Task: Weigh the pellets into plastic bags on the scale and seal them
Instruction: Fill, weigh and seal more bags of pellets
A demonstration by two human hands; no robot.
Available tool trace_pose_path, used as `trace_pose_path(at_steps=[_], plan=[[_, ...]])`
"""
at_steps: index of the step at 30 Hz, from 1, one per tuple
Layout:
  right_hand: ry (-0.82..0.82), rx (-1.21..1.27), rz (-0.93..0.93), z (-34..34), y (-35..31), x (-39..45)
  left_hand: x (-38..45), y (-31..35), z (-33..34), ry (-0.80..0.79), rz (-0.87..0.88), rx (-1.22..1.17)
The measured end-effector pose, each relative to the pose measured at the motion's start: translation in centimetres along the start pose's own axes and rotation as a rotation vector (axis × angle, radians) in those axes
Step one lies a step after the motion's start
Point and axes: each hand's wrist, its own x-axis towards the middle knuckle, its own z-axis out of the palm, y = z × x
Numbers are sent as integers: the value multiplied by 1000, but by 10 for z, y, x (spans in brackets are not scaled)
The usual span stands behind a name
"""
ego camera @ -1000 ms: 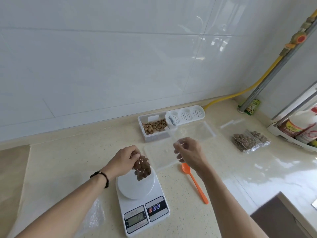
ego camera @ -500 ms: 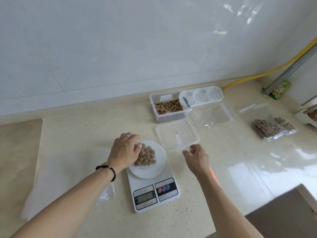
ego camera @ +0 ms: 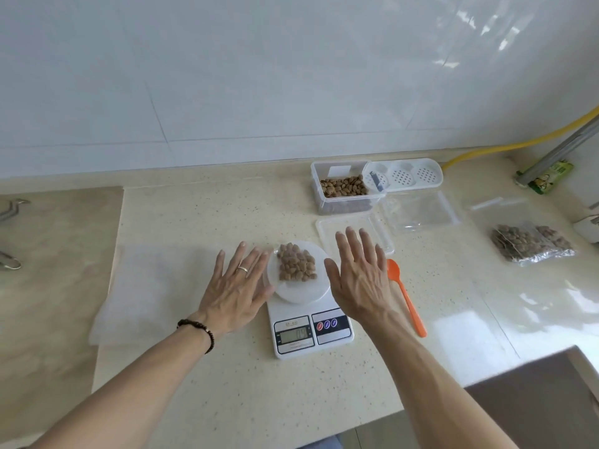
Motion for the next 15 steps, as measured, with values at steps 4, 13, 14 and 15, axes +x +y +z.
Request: trace_pose_path(at_steps=[4, 13, 14, 15], plan=[[-31, -39, -32, -5, -7, -1, -8, -1, 3, -8, -14, -31], [-48, -50, -26, -13, -13, -2, -10, 6, 2, 27, -5, -75], [-46, -45, -20, -14, -13, -2, -8, 6, 0, 31, -1, -74], [-44, -40, -15, -15, -12, -2, -6, 7, -2, 30, 4, -72]])
